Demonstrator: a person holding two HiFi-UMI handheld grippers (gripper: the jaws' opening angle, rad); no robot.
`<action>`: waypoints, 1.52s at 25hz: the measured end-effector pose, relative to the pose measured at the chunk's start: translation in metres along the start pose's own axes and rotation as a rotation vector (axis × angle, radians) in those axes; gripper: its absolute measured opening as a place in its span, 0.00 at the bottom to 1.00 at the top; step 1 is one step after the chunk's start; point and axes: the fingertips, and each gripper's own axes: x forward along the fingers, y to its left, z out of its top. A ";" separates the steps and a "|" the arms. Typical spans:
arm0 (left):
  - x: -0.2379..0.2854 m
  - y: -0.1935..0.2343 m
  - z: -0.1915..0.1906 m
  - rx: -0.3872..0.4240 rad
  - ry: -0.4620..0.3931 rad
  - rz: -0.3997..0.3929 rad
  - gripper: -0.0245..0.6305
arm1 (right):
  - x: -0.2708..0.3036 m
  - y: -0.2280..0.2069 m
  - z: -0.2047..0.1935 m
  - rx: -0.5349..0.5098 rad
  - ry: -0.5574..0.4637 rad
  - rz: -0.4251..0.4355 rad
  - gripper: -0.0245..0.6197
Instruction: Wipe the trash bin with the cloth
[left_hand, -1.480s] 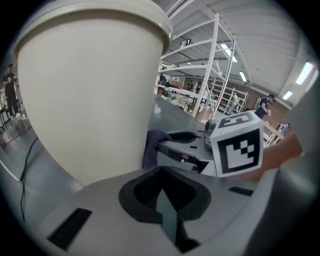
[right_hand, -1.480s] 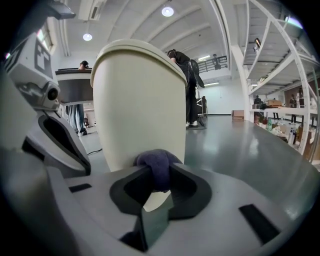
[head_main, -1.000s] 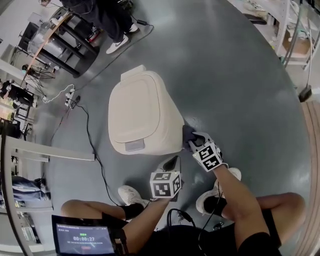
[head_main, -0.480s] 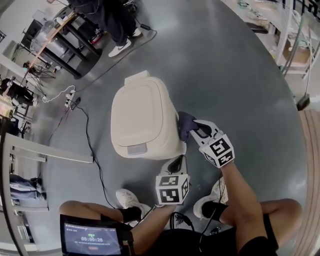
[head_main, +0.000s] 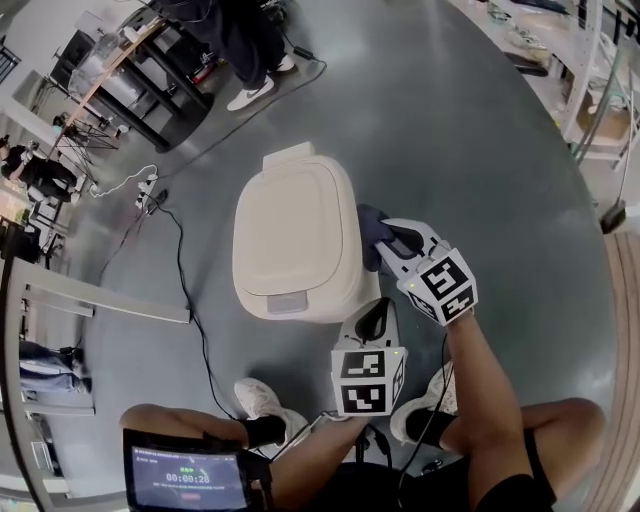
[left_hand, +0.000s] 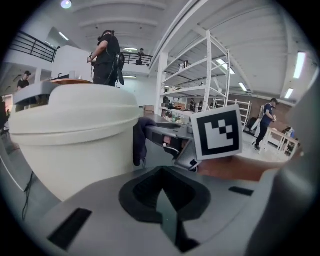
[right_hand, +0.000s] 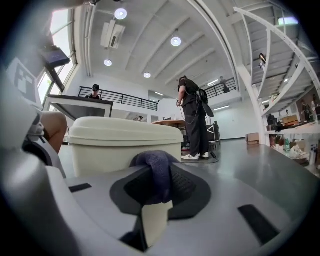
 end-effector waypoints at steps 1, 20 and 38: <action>0.003 -0.001 -0.002 -0.004 0.002 0.000 0.03 | 0.002 -0.001 -0.004 0.003 0.006 -0.002 0.14; 0.043 0.013 -0.069 -0.030 0.102 -0.013 0.03 | 0.028 -0.010 -0.126 0.095 0.165 0.001 0.14; 0.049 0.019 -0.088 -0.032 0.153 -0.015 0.03 | 0.031 -0.005 -0.218 0.213 0.367 -0.016 0.14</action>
